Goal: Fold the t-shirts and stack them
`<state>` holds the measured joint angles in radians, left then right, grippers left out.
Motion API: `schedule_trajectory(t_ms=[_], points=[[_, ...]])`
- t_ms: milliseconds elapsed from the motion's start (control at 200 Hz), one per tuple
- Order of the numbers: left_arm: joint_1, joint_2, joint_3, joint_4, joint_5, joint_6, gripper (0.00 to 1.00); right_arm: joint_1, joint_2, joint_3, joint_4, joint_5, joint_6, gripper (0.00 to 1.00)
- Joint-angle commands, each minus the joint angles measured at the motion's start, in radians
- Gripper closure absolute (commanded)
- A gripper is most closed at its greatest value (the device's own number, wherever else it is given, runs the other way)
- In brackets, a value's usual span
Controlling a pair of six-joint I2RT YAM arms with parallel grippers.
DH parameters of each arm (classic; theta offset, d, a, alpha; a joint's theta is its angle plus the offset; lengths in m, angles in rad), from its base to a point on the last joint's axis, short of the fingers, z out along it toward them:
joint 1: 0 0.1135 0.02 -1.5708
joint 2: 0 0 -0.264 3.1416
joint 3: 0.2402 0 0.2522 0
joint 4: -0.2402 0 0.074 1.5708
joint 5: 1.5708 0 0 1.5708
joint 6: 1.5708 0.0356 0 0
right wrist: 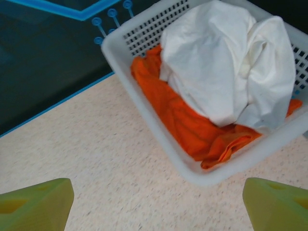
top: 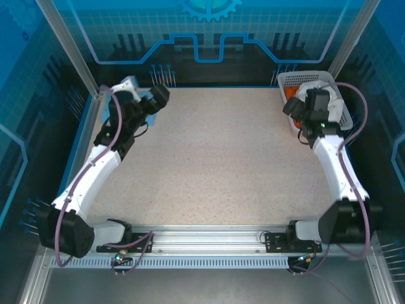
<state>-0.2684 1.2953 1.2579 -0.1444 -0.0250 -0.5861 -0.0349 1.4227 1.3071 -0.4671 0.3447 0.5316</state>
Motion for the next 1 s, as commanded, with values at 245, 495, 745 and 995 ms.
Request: schedule_trajectory(t_ms=[245,495,745,995], points=[[-0.191,0.068,-0.064,-0.335,0.092,0.293,0.01,-0.172,0.608,0.637,-0.311,-0.012,-0.001,0.13],[-0.195,0.148,-0.054,-0.327,0.165,0.262,0.01,-0.235,0.957,1.036,-0.413,0.025,-0.028,0.00],[-0.194,0.174,-0.047,-0.336,0.180,0.260,0.01,-0.257,1.231,1.364,-0.467,-0.057,-0.044,0.01],[-0.195,0.195,-0.051,-0.324,0.193,0.261,0.01,-0.277,1.264,1.364,-0.383,-0.126,-0.015,0.60]])
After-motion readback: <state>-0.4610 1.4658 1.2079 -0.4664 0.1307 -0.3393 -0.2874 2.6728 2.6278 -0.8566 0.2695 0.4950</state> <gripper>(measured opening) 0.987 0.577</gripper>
